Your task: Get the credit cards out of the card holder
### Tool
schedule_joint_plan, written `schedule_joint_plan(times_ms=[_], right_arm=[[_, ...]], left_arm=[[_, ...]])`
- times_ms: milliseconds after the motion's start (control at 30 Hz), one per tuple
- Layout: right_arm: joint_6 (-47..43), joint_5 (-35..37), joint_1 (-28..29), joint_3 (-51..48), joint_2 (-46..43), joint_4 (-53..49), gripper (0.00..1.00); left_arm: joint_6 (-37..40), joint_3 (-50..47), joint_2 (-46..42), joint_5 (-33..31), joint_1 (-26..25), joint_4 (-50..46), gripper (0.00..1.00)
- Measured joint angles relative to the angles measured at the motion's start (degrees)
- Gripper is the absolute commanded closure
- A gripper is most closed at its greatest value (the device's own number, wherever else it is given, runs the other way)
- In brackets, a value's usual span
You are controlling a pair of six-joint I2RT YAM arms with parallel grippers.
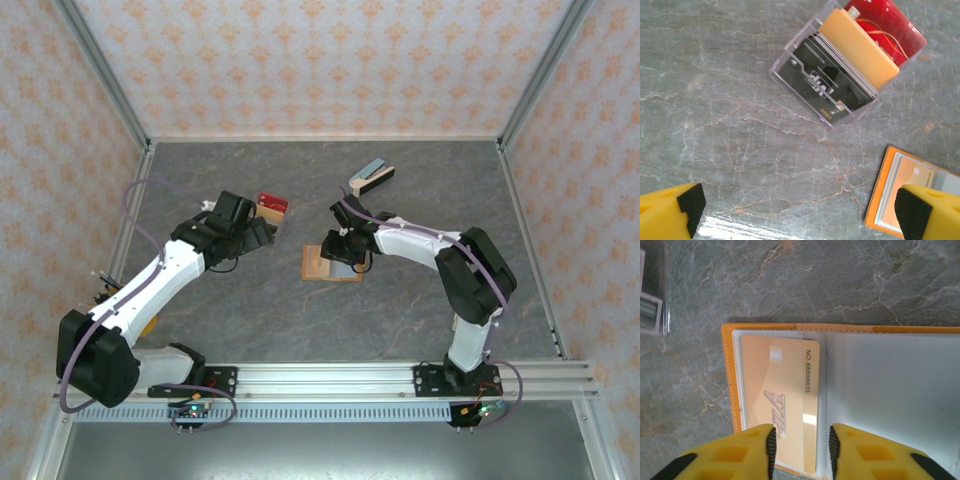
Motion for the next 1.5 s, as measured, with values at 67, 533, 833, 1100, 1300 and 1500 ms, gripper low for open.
schedule_joint_plan(times_ms=[67,533,833,1100,1300,1500], right_arm=[[0.8,-0.2,-0.3,0.3,0.7,0.1,0.71],[1.7,-2.1,-1.9,3.2,5.4,-0.1,0.78],[0.8,-3.1,-2.3,4.2,6.5,-0.3,0.8],[-2.4,-4.5,-2.3,6.4,8.2,-1.9,0.82],[-7.0,-4.9,-2.4,7.6,8.8,-4.4,0.88],[-12.8,-4.1,-2.5,7.6,8.5,-6.8,0.89]], left_arm=[[1.2,0.0,0.6,1.1,0.0,1.1,0.0],[4.1,-0.4,4.3,9.4,0.0,6.2,0.0],[4.1,-0.5,4.8,11.9,0.0,7.7,0.0],[4.1,-0.9,5.7,13.8,-0.1,9.0,0.0],[4.1,-1.0,6.8,14.2,-0.5,9.4,0.0],[4.1,-1.0,8.3,15.3,-2.0,10.7,0.0]])
